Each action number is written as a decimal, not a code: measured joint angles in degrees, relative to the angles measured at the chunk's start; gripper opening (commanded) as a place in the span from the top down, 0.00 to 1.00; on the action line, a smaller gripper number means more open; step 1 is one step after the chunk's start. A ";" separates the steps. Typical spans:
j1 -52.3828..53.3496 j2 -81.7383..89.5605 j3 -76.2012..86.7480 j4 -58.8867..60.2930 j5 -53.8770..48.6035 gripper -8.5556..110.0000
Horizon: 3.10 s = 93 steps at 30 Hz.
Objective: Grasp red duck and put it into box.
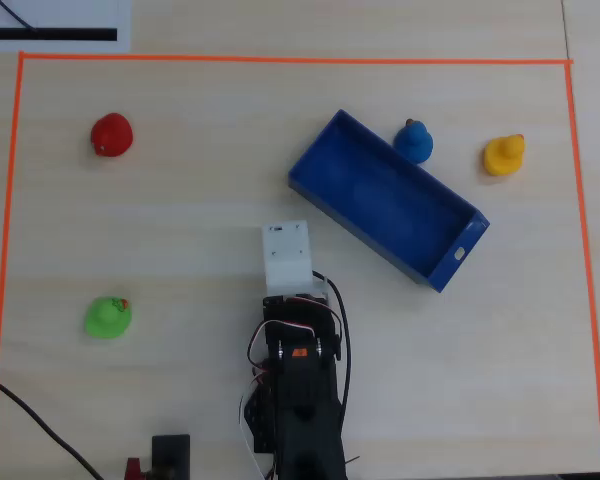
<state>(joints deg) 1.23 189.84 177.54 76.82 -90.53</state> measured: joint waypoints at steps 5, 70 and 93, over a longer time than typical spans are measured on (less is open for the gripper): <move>0.00 0.00 0.00 0.00 0.00 0.87; 0.00 0.00 0.00 0.00 0.00 0.87; -21.18 -39.90 -16.35 -48.16 5.36 0.76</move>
<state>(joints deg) -19.95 149.94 161.19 28.65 -85.17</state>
